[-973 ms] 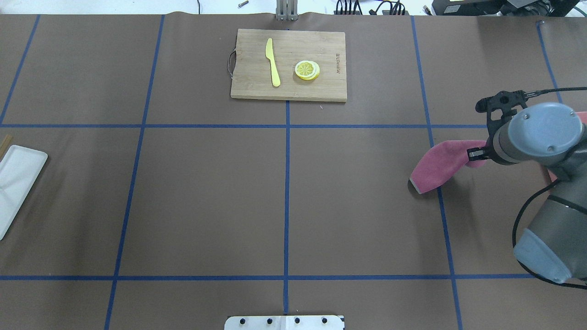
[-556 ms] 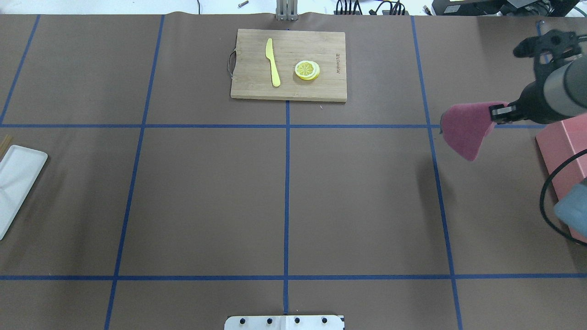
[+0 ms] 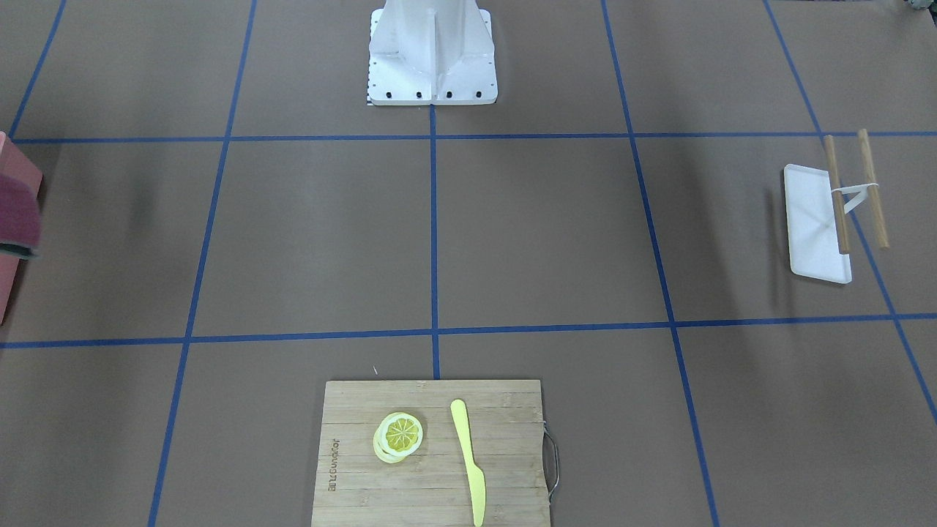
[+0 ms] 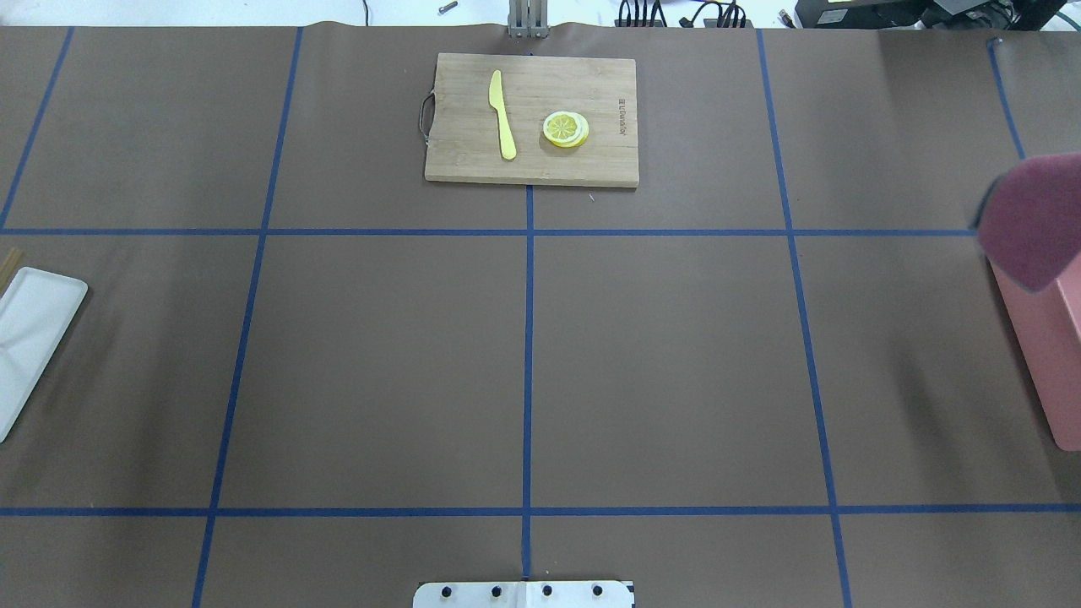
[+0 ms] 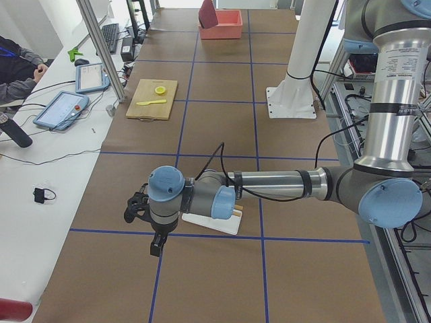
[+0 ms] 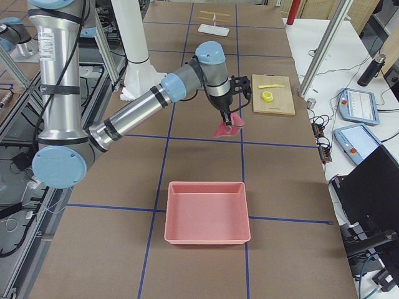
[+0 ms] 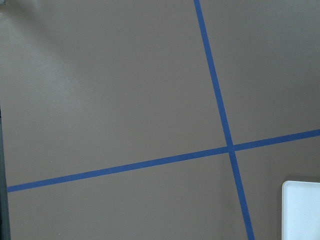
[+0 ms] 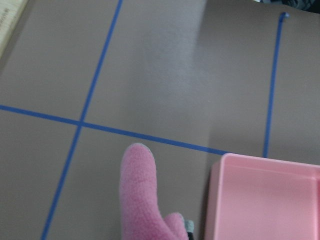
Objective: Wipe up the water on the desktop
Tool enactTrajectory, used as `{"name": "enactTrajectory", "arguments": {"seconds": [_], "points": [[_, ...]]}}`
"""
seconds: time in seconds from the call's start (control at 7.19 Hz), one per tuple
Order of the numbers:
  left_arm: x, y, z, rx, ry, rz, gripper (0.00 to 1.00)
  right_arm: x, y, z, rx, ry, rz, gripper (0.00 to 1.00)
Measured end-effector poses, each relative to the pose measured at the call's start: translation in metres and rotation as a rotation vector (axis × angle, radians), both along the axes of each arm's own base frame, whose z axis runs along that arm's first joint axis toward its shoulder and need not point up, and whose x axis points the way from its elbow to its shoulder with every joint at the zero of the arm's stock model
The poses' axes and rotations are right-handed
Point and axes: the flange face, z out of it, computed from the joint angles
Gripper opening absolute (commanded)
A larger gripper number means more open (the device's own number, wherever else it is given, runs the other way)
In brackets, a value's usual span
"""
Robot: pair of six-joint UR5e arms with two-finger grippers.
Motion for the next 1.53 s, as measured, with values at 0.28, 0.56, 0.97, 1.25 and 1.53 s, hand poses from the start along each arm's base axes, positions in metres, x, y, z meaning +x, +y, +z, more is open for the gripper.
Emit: {"name": "enactTrajectory", "arguments": {"seconds": [0.28, 0.56, 0.97, 1.25, 1.53], "points": [[0.000, 0.000, 0.000, 0.000, 0.000, 0.000, 0.98, 0.043, 0.014, 0.070, -0.040, 0.099, -0.092, 0.00], [0.000, 0.000, 0.000, 0.000, 0.001, 0.000, 0.98, 0.059, 0.029, 0.139, -0.115, 0.152, -0.124, 0.00], [0.000, 0.001, 0.001, -0.001, 0.001, 0.000, 0.98, 0.061, 0.076, 0.208, -0.131, 0.158, -0.138, 0.06], [0.000, 0.001, 0.000, 0.000, 0.001, 0.000, 0.98, 0.058, 0.093, 0.220, -0.129, 0.155, -0.145, 1.00], [0.000, 0.000, -0.001, 0.001, 0.001, 0.000, 0.98, 0.057, 0.094, 0.221, -0.122, 0.155, -0.153, 1.00]]}}
